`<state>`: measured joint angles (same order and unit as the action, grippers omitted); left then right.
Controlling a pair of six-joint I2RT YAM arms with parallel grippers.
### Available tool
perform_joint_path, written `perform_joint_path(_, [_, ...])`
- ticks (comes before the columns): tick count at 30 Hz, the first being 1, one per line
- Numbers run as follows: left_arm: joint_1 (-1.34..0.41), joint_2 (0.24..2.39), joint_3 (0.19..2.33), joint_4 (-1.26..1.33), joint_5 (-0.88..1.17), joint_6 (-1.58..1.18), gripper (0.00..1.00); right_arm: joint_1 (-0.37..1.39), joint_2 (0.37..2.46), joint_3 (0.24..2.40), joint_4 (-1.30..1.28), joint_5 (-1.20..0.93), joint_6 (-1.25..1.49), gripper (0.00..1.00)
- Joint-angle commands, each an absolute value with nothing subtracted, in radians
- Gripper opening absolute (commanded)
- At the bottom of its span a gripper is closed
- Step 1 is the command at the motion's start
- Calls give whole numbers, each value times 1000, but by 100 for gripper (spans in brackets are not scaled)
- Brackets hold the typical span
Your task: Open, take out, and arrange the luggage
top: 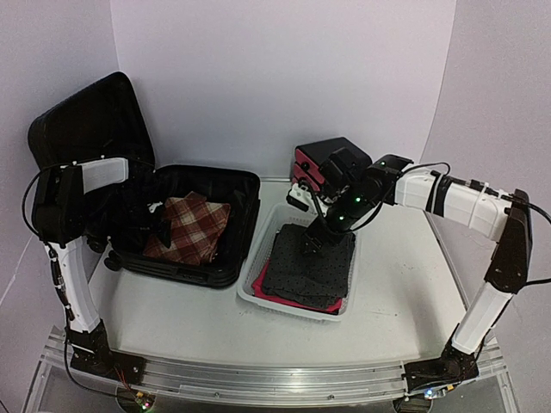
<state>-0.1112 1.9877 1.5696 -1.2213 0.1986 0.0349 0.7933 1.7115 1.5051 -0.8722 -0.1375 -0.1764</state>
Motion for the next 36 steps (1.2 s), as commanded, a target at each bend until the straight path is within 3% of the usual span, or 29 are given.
perform_joint_path(1, [-103, 1988, 1557, -1195, 246, 49, 97, 820, 1679, 1548, -862, -149, -205, 98])
perform_joint_path(5, [-103, 1993, 1537, -1182, 268, 55, 96, 827, 1696, 1561, -858, -146, -215, 98])
perform_joint_path(9, [-103, 1995, 1534, -1183, 294, 54, 88, 831, 1730, 1595, -853, -155, -237, 98])
perform_joint_path(22, [-101, 1968, 1518, -1186, 311, 9, 49, 836, 1859, 1720, -817, -189, -304, 98])
perform_joint_path(36, [-101, 1926, 1623, -1202, 454, -108, 15, 844, 2121, 1997, -759, -272, -337, 98])
